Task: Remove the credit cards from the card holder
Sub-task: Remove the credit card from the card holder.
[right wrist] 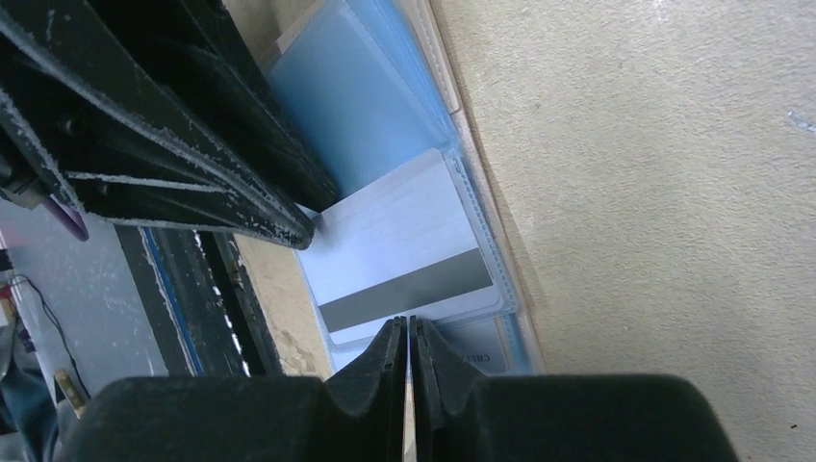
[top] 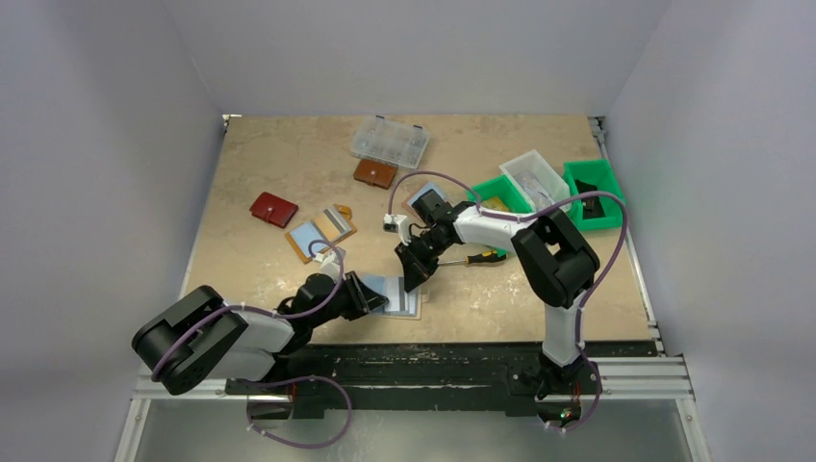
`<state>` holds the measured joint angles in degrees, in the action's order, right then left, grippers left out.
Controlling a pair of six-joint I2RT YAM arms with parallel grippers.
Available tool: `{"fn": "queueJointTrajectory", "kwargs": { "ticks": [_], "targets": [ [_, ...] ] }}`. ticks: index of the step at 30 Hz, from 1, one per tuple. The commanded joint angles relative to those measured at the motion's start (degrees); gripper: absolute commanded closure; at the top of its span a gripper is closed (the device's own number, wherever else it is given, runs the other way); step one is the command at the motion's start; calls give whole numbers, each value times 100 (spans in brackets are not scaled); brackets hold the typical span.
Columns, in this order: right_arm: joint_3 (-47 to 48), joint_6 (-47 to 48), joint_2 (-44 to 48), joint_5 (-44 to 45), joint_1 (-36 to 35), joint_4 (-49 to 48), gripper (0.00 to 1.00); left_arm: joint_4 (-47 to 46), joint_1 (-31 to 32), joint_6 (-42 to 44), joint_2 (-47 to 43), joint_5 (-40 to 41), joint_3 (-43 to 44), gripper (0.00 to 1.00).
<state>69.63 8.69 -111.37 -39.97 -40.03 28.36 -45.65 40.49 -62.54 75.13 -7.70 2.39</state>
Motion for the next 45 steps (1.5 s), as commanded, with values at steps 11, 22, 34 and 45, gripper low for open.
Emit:
{"fn": "queueJointTrajectory", "kwargs": {
  "ticks": [11, 22, 34, 45],
  "targets": [
    [-178, -271, -301, 318, -48, -142, 90, -568, -46, -244, 708, -66, -46, 82],
    [-186, -349, -289, 1053, -29, -132, 90, -683, -165, -264, 810, 35, -232, 100],
    [-155, -320, -289, 1421, 66, -60, 89, 1185, -391, 140, -403, 381, -213, 100],
    [76, 427, -225, 854, 74, 391, 82, 1162, -427, 186, -388, 285, -196, 100]
  ]
}}
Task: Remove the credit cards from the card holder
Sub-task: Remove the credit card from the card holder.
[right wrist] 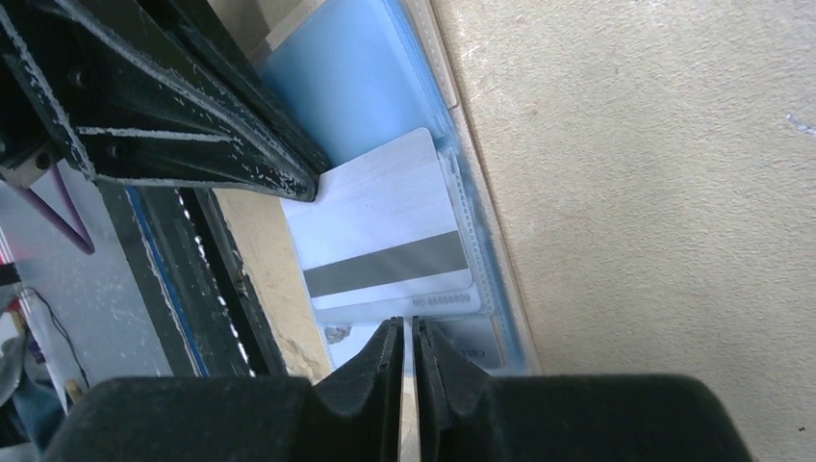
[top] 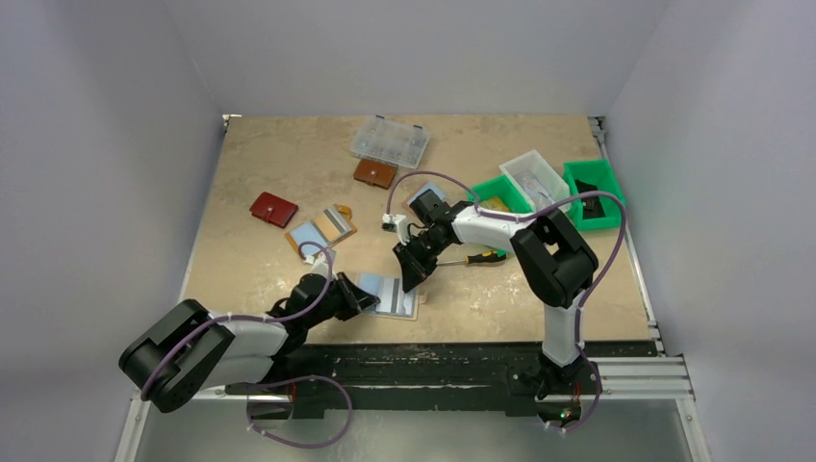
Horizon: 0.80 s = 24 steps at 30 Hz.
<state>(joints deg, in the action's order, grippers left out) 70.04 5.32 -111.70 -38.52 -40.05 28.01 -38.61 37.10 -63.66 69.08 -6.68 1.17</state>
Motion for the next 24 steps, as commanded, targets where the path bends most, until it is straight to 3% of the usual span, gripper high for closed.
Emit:
{"fn": "queueJointTrajectory", "kwargs": {
  "ticks": [1, 15, 24],
  "targets": [
    [22, 772, -172, 783, 77, 413, 82, 443, -81, 281, 249, 202, -81, 100],
    [10, 719, -125, 1096, 85, 380, 82, 2132, -93, 506, -961, 955, 84, 100],
    [184, 1399, -8, 521, 87, 785, 79, 2300, -92, 696, -1321, 801, 165, 100]
  ]
}}
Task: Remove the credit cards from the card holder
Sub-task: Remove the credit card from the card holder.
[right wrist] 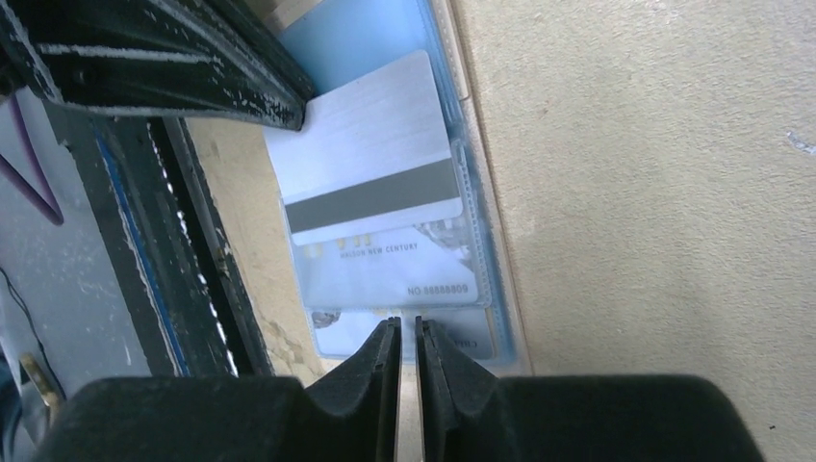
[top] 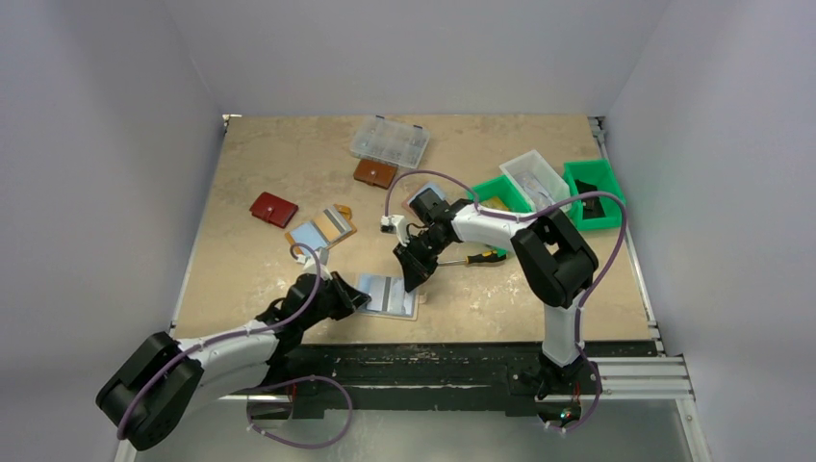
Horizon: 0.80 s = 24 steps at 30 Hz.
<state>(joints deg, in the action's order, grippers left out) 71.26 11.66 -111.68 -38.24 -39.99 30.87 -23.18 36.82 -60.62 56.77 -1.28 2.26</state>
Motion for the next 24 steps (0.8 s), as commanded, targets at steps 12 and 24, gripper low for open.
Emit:
{"fn": "queueJointTrajectory", "kwargs": {
  "ticks": [12, 24],
  "targets": [
    [165, 1826, 584, -375, 232, 1135, 69, 1573, -62, 571, -929, 466, 307, 100],
    [105, 2318, 1102, -827, 518, 1408, 64, 1796, -64, 774, -1274, 475, 448, 100]
  ]
}}
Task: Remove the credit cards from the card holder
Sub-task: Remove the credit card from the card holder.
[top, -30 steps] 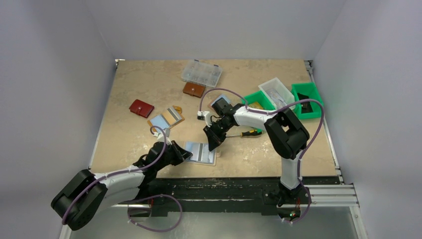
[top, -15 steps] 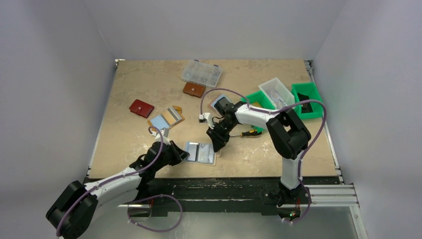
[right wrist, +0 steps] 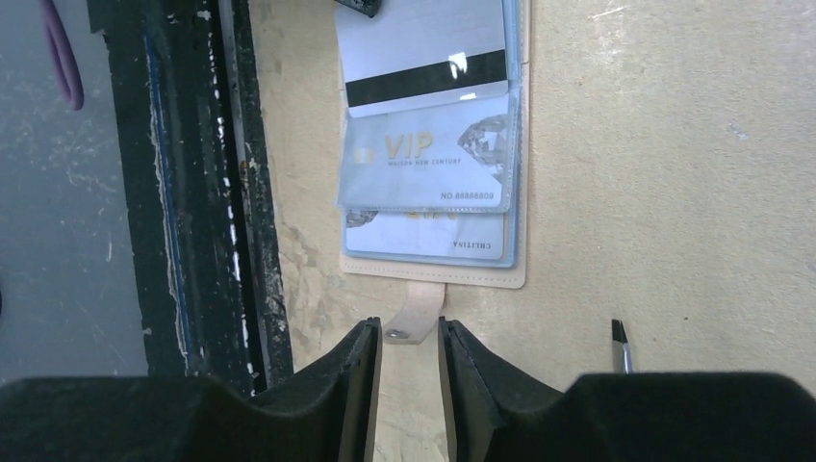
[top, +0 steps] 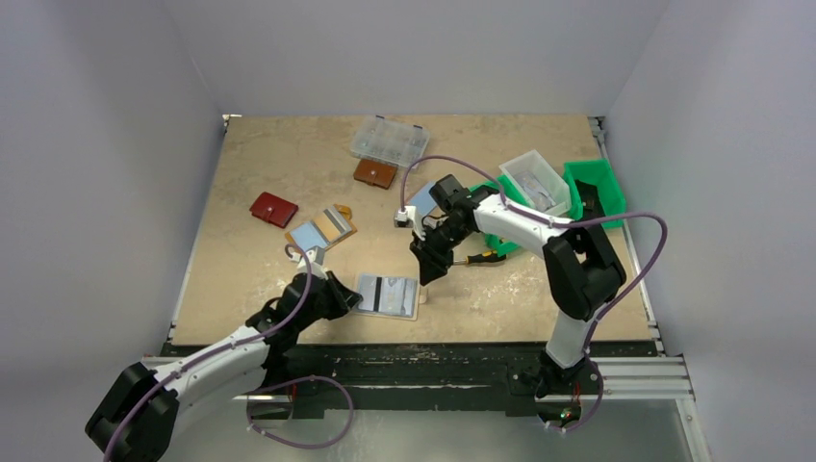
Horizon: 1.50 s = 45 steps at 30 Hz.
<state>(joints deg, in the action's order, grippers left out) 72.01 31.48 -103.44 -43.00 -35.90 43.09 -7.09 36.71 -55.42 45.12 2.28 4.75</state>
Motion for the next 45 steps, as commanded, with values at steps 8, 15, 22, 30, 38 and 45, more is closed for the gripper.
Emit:
{"fn": "queueJointTrajectory", "kwargs": {
  "ticks": [8, 15, 22, 30, 38, 45],
  "targets": [
    [50, 708, 602, -766, 249, 455, 62, 296, -52, 663, -284, 114, 500, 100],
    [52, 754, 751, -899, 341, 490, 60, 642, -59, 1137, -324, 321, 844, 100],
    [68, 817, 914, -1057, 393, 538, 58, 555, -51, 1909, -418, -27, 1098, 100],
    [8, 824, 1189, -1105, 549, 456, 55, 316, -48, 2223, -274, -482, 1215, 100],
    [-145, 634, 1053, -1018, 542, 261, 54, 308, -50, 1938, 1006, -388, 1424, 63],
    [-196, 517, 891, -1004, 467, 139, 54, 492, -54, 2262, 1330, 170, 1774, 47]
  ]
}}
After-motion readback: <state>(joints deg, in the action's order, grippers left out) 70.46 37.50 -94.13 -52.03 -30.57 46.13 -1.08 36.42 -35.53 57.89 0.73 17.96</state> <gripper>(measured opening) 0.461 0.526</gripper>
